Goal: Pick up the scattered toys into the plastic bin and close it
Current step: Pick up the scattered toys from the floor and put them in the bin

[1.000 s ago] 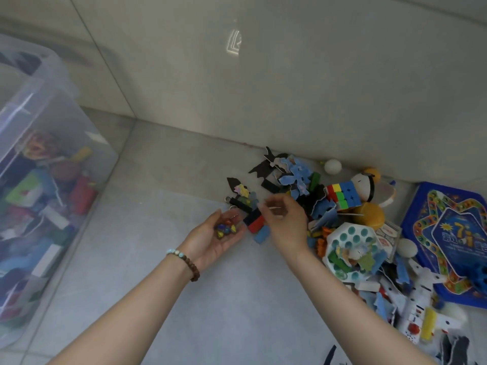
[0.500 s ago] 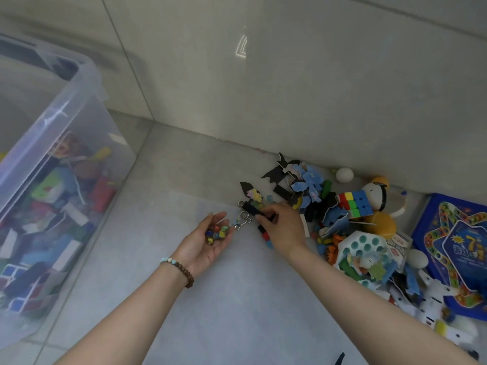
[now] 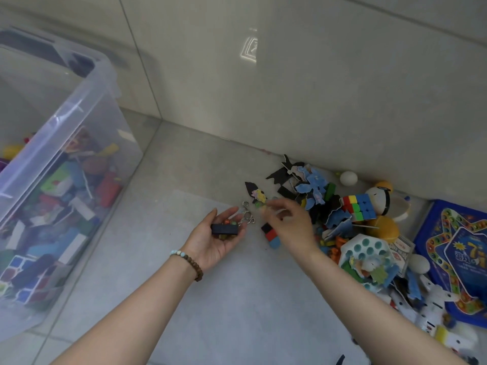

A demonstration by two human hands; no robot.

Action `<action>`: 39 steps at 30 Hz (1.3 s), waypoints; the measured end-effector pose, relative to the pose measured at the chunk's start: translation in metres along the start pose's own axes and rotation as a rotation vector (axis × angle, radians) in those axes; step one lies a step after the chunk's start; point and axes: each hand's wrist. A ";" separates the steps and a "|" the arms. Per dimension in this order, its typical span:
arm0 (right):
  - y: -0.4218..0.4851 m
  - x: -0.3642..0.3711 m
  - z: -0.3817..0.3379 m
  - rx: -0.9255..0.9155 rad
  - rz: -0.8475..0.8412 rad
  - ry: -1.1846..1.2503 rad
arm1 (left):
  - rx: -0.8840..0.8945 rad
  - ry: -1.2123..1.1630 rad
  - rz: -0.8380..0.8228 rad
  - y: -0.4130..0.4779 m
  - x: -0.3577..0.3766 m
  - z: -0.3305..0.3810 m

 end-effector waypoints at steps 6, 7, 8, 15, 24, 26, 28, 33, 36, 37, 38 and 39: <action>0.036 -0.008 0.016 -0.069 -0.076 -0.221 | -0.008 -0.004 0.010 0.004 -0.006 0.001; 0.039 -0.004 0.018 -0.072 -0.081 -0.233 | -0.008 -0.006 0.012 0.004 -0.006 0.001; 0.042 -0.001 0.020 -0.074 -0.082 -0.234 | -0.009 -0.005 0.013 0.003 -0.006 0.001; 0.044 0.015 0.028 -0.124 -0.068 -0.234 | 0.003 0.016 0.024 0.002 -0.005 0.001; 0.049 0.003 0.035 -0.164 -0.095 -0.228 | -0.007 0.032 0.045 0.002 -0.004 0.002; 0.051 0.002 0.036 -0.170 -0.081 -0.231 | -0.007 0.035 0.045 0.001 -0.003 0.001; 0.053 0.000 0.035 -0.166 -0.076 -0.238 | -0.006 0.028 0.049 0.002 -0.004 0.001; 0.055 -0.008 0.024 -0.069 -0.110 -0.163 | -0.015 0.022 0.049 0.001 -0.004 0.003; 0.051 -0.014 0.008 0.099 -0.074 0.068 | -0.008 0.052 0.049 -0.008 0.003 0.008; 0.046 -0.017 -0.002 0.189 -0.078 0.227 | 0.003 0.066 0.046 -0.013 0.005 0.011; 0.041 -0.018 -0.015 0.291 -0.092 0.416 | 0.019 0.076 0.039 -0.019 0.009 0.016; 0.034 -0.020 -0.029 0.372 -0.113 0.585 | 0.037 0.083 0.030 -0.027 0.012 0.021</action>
Point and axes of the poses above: each hand's wrist, its own y-axis towards the middle knuckle, its own x-axis out of the palm, z = x × y, and after that the axes turned 12 degrees about y, right-handed
